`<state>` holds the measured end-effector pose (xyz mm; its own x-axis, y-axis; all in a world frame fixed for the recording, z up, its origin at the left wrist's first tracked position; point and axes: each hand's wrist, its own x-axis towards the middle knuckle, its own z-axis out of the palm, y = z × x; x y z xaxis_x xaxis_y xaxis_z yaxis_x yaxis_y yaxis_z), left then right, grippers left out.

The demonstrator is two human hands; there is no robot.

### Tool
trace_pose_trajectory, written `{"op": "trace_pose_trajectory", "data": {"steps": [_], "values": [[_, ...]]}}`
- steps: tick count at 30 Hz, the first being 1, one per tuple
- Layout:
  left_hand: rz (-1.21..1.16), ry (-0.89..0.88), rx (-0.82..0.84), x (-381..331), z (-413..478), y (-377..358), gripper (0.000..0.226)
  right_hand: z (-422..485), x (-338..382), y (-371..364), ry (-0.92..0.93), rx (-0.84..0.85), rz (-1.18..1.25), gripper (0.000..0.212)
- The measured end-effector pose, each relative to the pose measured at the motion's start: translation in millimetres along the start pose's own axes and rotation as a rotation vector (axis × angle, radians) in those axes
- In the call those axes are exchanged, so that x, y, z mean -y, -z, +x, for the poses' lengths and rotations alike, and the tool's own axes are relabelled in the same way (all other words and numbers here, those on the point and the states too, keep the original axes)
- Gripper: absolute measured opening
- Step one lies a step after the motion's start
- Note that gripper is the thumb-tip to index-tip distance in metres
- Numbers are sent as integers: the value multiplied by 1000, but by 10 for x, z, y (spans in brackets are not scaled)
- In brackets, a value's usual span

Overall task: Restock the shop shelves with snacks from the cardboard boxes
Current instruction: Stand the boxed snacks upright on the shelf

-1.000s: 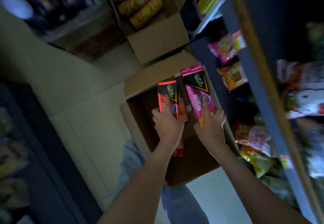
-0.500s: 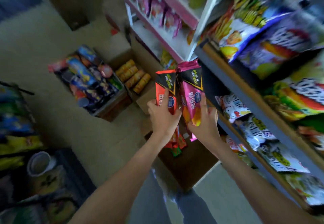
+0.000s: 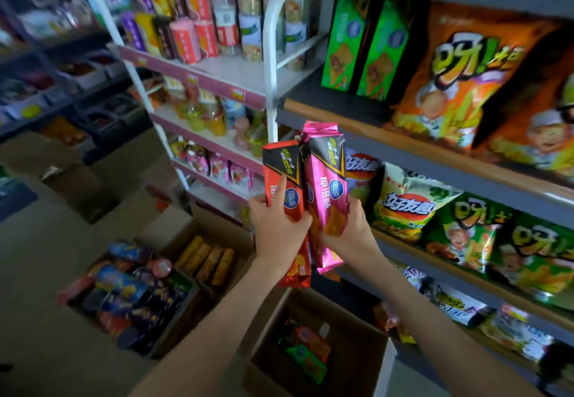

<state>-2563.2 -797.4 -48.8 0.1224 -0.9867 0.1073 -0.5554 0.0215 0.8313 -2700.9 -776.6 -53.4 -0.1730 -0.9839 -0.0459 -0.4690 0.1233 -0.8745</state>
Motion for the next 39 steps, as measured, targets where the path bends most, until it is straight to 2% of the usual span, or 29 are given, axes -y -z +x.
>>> {"op": "trace_pose_trajectory", "data": {"steps": [4, 8, 12, 14, 16, 19, 24, 26, 30, 33, 36, 39], "values": [[-26, -101, -6, -451, 65, 3, 81, -41, 177, 399, 76, -126, 1, 83], [-67, -208, -65, -814, 292, 37, 88, 85, 464, 659, 133, -221, 54, 68], [-99, -269, -89, -1082, 647, 158, 89, 351, 733, 807, 3, -265, 200, 52], [-85, -294, -72, -1173, 880, 244, 84, 504, 819, 814, -43, -266, 282, 58], [-101, -333, -39, -1200, 1127, 316, 80, 669, 891, 758, -52, -283, 337, 73], [-132, -382, 27, -1192, 1467, 401, 78, 919, 1087, 646, -33, -382, 337, 83], [-168, -460, 65, -1205, 1922, 481, 76, 1334, 1300, 463, -77, -549, 431, 63], [-197, -467, 95, -1213, 2040, 500, 77, 1467, 1349, 439, -106, -617, 476, 62], [-231, -471, 157, -1178, 2215, 465, 84, 1588, 1424, 400, -72, -740, 375, 58], [-228, -475, 189, -1124, 2305, 439, 89, 1676, 1487, 382, -53, -794, 282, 66], [-241, -468, 205, -1074, 2388, 439, 86, 1771, 1517, 387, -34, -824, 204, 78], [-244, -474, 211, -1058, 2448, 427, 79, 1842, 1504, 389, -62, -815, 85, 71]]}}
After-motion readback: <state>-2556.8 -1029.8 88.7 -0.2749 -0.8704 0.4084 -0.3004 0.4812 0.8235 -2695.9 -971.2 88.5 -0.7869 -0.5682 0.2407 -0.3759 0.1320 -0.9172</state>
